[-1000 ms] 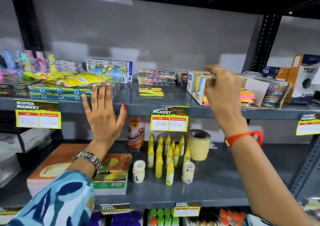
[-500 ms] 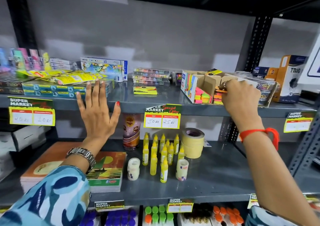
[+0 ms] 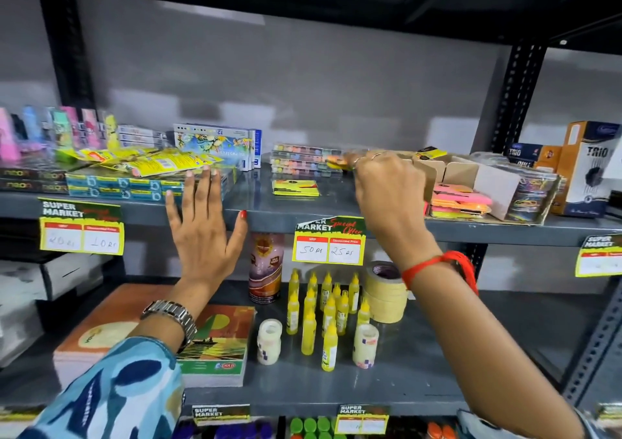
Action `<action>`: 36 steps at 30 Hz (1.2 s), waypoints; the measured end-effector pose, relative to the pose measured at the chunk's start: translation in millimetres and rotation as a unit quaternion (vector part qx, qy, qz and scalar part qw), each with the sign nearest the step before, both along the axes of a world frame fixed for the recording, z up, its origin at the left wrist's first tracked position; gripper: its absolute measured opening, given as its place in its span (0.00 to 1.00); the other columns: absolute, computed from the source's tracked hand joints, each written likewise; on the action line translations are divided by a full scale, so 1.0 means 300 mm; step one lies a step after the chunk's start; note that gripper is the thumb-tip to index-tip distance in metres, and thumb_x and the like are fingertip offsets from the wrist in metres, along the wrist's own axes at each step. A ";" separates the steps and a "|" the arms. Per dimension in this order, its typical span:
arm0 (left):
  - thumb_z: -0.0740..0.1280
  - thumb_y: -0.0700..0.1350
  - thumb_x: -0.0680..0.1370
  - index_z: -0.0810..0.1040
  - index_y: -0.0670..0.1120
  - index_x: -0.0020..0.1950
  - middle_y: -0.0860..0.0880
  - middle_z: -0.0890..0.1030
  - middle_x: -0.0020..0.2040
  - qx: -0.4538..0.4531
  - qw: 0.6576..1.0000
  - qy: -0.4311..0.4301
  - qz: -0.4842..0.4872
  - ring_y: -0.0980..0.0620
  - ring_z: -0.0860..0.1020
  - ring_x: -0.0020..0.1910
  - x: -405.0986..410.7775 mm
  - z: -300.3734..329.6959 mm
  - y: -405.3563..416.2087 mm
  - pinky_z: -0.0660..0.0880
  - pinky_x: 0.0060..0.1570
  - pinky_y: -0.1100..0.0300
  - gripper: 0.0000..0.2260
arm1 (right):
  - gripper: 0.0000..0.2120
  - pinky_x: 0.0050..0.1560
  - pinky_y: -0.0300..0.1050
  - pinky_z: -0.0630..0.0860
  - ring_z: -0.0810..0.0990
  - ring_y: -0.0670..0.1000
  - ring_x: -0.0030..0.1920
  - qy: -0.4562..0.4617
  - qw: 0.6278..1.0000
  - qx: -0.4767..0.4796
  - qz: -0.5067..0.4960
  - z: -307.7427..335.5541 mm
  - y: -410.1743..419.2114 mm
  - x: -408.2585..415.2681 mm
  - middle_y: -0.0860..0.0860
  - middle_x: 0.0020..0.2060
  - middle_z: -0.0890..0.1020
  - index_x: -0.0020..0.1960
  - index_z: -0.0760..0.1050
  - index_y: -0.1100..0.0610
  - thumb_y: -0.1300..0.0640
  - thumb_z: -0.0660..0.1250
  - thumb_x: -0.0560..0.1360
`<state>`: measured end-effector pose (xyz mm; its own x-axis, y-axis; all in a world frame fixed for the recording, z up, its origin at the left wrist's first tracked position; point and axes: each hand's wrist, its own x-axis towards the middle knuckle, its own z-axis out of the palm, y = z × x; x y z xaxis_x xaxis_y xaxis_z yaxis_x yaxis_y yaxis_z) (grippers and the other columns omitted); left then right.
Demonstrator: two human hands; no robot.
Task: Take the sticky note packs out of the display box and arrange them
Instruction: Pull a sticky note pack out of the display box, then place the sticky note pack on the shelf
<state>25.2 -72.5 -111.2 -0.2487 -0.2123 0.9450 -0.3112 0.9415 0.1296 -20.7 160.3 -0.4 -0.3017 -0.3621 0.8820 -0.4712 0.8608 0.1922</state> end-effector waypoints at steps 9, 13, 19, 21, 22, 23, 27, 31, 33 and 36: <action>0.51 0.57 0.79 0.60 0.39 0.76 0.41 0.64 0.74 -0.006 1.000 0.001 0.002 0.43 0.56 0.75 0.002 0.002 -0.005 0.41 0.73 0.48 0.30 | 0.09 0.62 0.55 0.68 0.78 0.62 0.52 -0.191 0.974 0.124 0.020 -0.025 -0.026 -0.049 0.61 0.50 0.81 0.53 0.75 0.63 0.67 0.60 0.74; 0.49 0.58 0.80 0.60 0.39 0.76 0.41 0.65 0.74 -0.011 1.000 0.000 0.005 0.43 0.57 0.74 0.000 -0.002 -0.002 0.42 0.73 0.47 0.30 | 0.05 0.37 0.48 0.66 0.79 0.63 0.45 -0.118 0.991 -0.033 0.053 -0.018 0.083 -0.036 0.63 0.43 0.82 0.45 0.76 0.66 0.70 0.62 0.72; 0.51 0.57 0.79 0.59 0.40 0.76 0.41 0.64 0.74 -0.001 1.000 0.004 -0.002 0.42 0.57 0.75 -0.001 -0.001 -0.001 0.39 0.73 0.50 0.30 | 0.06 0.42 0.53 0.73 0.79 0.66 0.47 -0.168 0.978 -0.118 -0.030 -0.040 0.240 -0.099 0.68 0.46 0.80 0.47 0.75 0.69 0.71 0.64 0.70; 0.51 0.57 0.79 0.59 0.40 0.76 0.41 0.64 0.74 -0.001 1.000 0.005 -0.004 0.42 0.58 0.74 -0.001 0.000 0.001 0.38 0.73 0.50 0.30 | 0.05 0.46 0.54 0.75 0.79 0.66 0.48 -0.197 0.975 -0.074 -0.066 -0.056 0.260 -0.120 0.68 0.46 0.81 0.46 0.76 0.68 0.67 0.64 0.72; 0.51 0.57 0.79 0.59 0.40 0.76 0.41 0.64 0.74 -0.001 1.000 0.006 -0.004 0.42 0.58 0.74 0.000 0.000 0.001 0.38 0.73 0.50 0.30 | 0.05 0.50 0.55 0.74 0.80 0.66 0.48 -0.201 0.975 -0.053 -0.082 -0.064 0.265 -0.125 0.67 0.45 0.81 0.46 0.76 0.67 0.65 0.65 0.72; 0.51 0.57 0.79 0.60 0.40 0.76 0.41 0.64 0.74 0.000 1.000 0.007 -0.004 0.42 0.58 0.74 0.000 0.000 0.001 0.38 0.73 0.50 0.30 | 0.05 0.54 0.56 0.73 0.80 0.66 0.48 -0.199 0.974 -0.039 -0.098 -0.070 0.270 -0.126 0.67 0.44 0.82 0.45 0.77 0.66 0.63 0.65 0.73; 0.51 0.57 0.79 0.59 0.40 0.76 0.41 0.64 0.74 0.000 1.000 0.007 -0.007 0.42 0.58 0.74 0.002 0.000 0.002 0.38 0.73 0.51 0.30 | 0.03 0.51 0.57 0.73 0.81 0.68 0.40 -0.144 0.982 -0.067 -0.100 -0.073 0.292 -0.116 0.69 0.36 0.82 0.38 0.77 0.68 0.70 0.65 0.69; 0.51 0.57 0.79 0.59 0.39 0.76 0.40 0.64 0.74 0.000 1.000 0.001 -0.005 0.42 0.58 0.74 0.005 0.002 0.000 0.38 0.73 0.51 0.30 | 0.06 0.49 0.58 0.74 0.79 0.69 0.42 -0.119 0.975 -0.170 -0.075 -0.061 0.311 -0.095 0.70 0.38 0.81 0.44 0.78 0.70 0.67 0.65 0.73; 0.51 0.57 0.79 0.60 0.40 0.76 0.41 0.65 0.74 0.002 1.000 0.003 -0.003 0.42 0.58 0.74 0.006 0.002 0.000 0.39 0.73 0.50 0.30 | 0.08 0.54 0.61 0.73 0.79 0.69 0.42 -0.063 0.966 -0.245 -0.050 -0.052 0.302 -0.086 0.70 0.40 0.82 0.47 0.79 0.70 0.64 0.65 0.75; 0.51 0.57 0.79 0.60 0.39 0.76 0.41 0.65 0.74 0.003 1.000 0.003 -0.003 0.43 0.58 0.74 0.005 0.002 0.002 0.40 0.73 0.49 0.30 | 0.10 0.56 0.57 0.73 0.80 0.64 0.42 0.049 0.957 -0.284 0.033 -0.033 0.236 -0.058 0.62 0.44 0.85 0.54 0.80 0.62 0.63 0.64 0.76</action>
<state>26.7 -71.9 -110.5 -0.2435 -0.2160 0.9455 -0.3052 0.9424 0.1367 -38.0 231.0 -10.3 -0.2005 0.1689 0.9650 -0.5315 0.8087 -0.2520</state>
